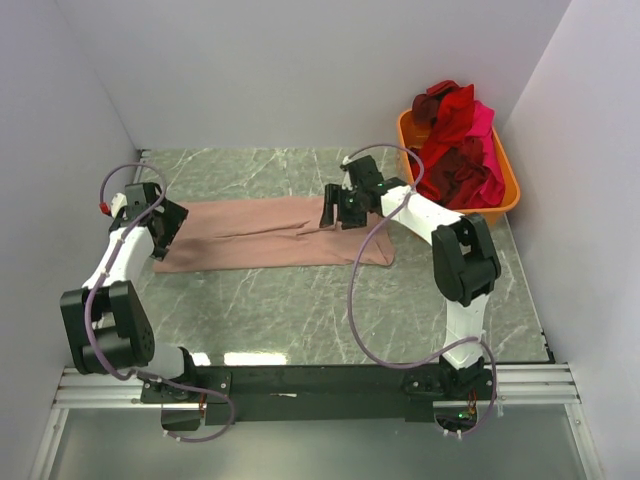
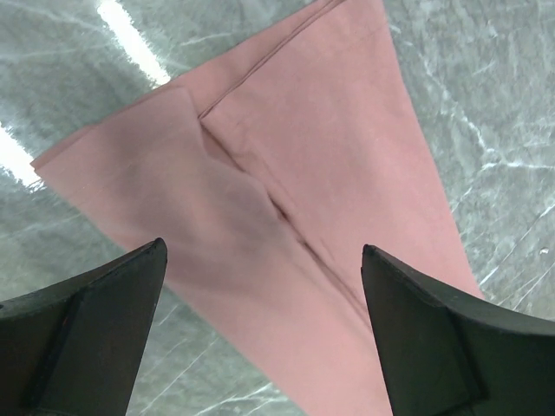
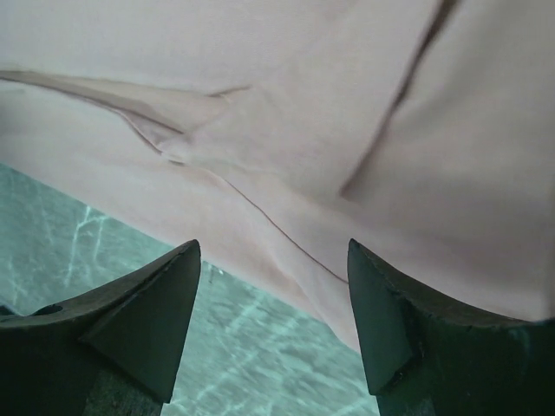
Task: Fold and stack the t-shirts
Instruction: Fold the tshirt
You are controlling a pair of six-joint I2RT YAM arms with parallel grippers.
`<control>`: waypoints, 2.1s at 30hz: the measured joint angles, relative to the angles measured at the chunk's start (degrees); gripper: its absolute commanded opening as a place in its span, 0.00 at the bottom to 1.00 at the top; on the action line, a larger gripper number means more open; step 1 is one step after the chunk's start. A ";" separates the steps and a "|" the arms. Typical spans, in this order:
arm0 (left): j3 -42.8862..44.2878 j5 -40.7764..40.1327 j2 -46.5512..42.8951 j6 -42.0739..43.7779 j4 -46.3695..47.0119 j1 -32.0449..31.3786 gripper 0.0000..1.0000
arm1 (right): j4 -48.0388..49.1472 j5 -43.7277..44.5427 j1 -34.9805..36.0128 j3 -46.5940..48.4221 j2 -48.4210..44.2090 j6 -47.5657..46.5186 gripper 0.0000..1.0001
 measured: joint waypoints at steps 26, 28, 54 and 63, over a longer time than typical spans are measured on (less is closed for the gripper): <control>-3.30 0.48 -2.34 0.48 0.33 0.00 0.99 | 13.09 1.33 2.47 27.65 22.18 8.68 0.75; -3.26 0.48 -2.34 0.50 0.31 0.00 0.99 | 12.74 1.03 2.64 32.04 24.28 9.05 0.75; 16.81 9.51 27.50 8.59 3.63 -4.57 0.99 | 7.76 9.09 2.32 -16.92 -5.03 8.31 0.76; -7.91 9.05 8.37 4.28 11.04 -11.82 0.99 | -2.71 9.84 0.46 9.11 12.20 5.27 0.75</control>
